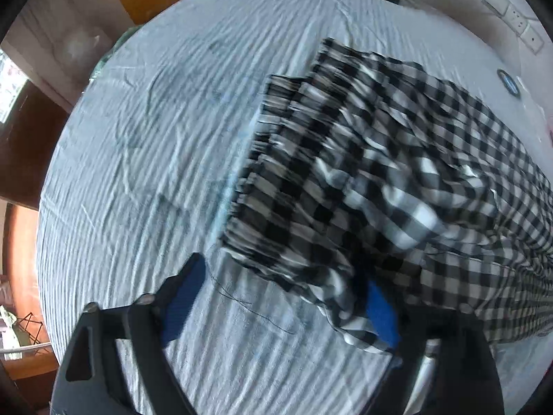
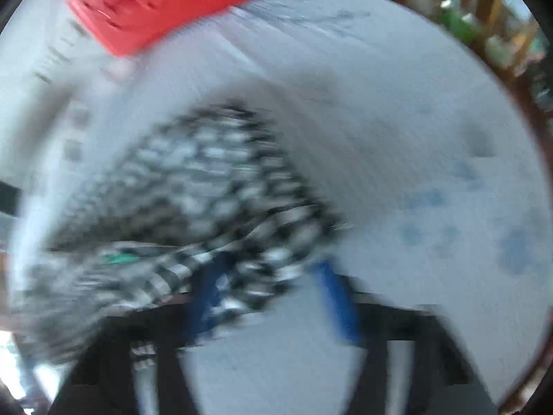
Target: Fold clothes
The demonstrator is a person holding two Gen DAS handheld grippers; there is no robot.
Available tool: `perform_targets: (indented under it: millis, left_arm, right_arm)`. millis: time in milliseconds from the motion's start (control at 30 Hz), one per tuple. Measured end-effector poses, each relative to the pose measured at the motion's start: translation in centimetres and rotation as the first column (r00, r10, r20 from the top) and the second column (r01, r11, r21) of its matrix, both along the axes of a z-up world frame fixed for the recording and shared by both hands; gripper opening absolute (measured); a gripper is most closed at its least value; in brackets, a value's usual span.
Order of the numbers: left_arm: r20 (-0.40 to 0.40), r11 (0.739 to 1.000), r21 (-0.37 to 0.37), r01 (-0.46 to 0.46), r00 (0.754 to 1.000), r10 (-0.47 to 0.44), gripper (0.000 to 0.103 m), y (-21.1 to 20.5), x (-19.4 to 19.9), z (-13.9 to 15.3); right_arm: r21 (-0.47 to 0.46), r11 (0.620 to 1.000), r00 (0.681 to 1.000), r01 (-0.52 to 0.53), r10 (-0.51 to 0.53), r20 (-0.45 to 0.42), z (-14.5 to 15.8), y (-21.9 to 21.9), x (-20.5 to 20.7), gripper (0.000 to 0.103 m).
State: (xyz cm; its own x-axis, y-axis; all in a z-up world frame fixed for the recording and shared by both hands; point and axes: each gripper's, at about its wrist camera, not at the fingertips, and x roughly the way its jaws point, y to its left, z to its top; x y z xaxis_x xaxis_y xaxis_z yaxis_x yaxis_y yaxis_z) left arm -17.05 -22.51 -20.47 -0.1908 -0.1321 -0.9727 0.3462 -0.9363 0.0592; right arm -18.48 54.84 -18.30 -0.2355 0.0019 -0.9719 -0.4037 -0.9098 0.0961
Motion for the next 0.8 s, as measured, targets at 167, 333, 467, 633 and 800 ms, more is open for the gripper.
perform_targets:
  millis: [167,333,467,633,800]
  left_arm:
    - [-0.059,0.998,0.060,-0.014,0.998,0.017,0.096,-1.9,1.3,2.6]
    - [-0.186,0.989,0.145,-0.036,0.981,0.063,0.103,-3.3,2.5,6.5]
    - [-0.170,0.990,0.141,-0.033,0.984,0.057,0.103,-2.6,2.1,5.4]
    - [-0.105,0.991,0.130,-0.026,0.994,0.040,0.103,-1.1,1.3,1.8]
    - [-0.060,0.992,0.127,-0.027,0.998,0.035,0.103,-0.3,0.4,-0.7]
  right_arm:
    - [-0.053,0.996,0.993,0.069,-0.074,-0.089,1.8,1.7,1.7,0.055]
    - [-0.134,0.987,0.974,0.089,-0.115,-0.196,4.2,2.4,3.8,0.089]
    - [-0.223,0.969,0.971,0.105,-0.148,-0.187,3.1,2.6,4.2,0.089]
    - [-0.229,0.965,0.972,0.129,-0.169,-0.165,2.3,2.1,4.0,0.089]
    - [-0.214,0.967,0.977,0.139,-0.169,-0.128,0.5,1.5,3.0,0.090]
